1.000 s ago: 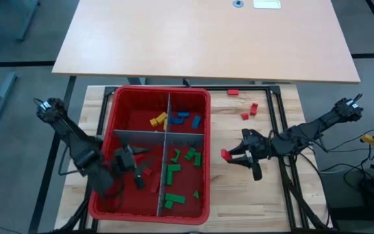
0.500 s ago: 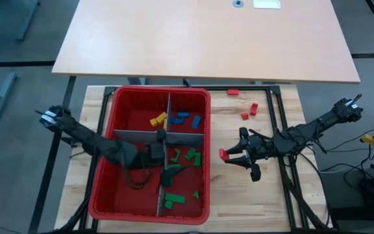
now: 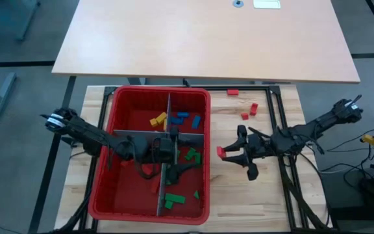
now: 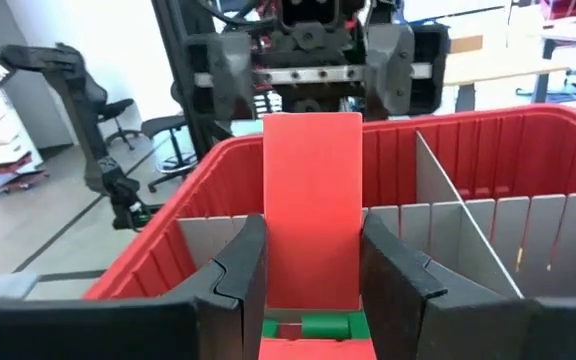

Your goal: Sort blocks

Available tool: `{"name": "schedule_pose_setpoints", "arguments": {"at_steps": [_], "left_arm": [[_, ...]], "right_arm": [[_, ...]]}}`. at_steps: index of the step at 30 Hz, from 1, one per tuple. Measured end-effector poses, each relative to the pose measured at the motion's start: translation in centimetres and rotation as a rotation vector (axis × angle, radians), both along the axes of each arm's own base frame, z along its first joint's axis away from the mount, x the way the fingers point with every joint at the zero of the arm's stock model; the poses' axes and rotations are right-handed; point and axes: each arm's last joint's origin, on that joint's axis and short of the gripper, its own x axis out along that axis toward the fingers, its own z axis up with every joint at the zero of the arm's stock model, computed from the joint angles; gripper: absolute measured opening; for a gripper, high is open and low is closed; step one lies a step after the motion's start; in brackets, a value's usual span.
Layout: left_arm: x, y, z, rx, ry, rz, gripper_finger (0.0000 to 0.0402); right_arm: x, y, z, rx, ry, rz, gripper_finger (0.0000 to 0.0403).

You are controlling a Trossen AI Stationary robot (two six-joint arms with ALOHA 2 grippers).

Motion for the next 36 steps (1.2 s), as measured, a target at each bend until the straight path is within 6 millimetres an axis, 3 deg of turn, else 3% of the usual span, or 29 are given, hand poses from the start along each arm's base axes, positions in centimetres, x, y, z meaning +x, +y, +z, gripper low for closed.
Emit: {"name": "schedule_pose_setpoints", "arguments": {"at_steps": [14, 30, 36], "left_arm": [[0.0, 0.1, 0.1, -0.004, -0.008, -0.019, 0.0315], [0.1, 0.2, -0.4, -0.019, 0.022, -0.024, 0.0315], [0.1, 0.1, -0.6, -0.025, 0.027, -0.028, 0.0314]], "right_arm": [[4.4, -0.6, -1.1, 0.011, 0.008, 0.035, 0.0110], [10.6, 1.5, 2.2, -0.129, 0.127, 0.105, 0.0107], [11.4, 1.7, 2.8, -0.154, 0.119, 0.105, 0.0109]]}}
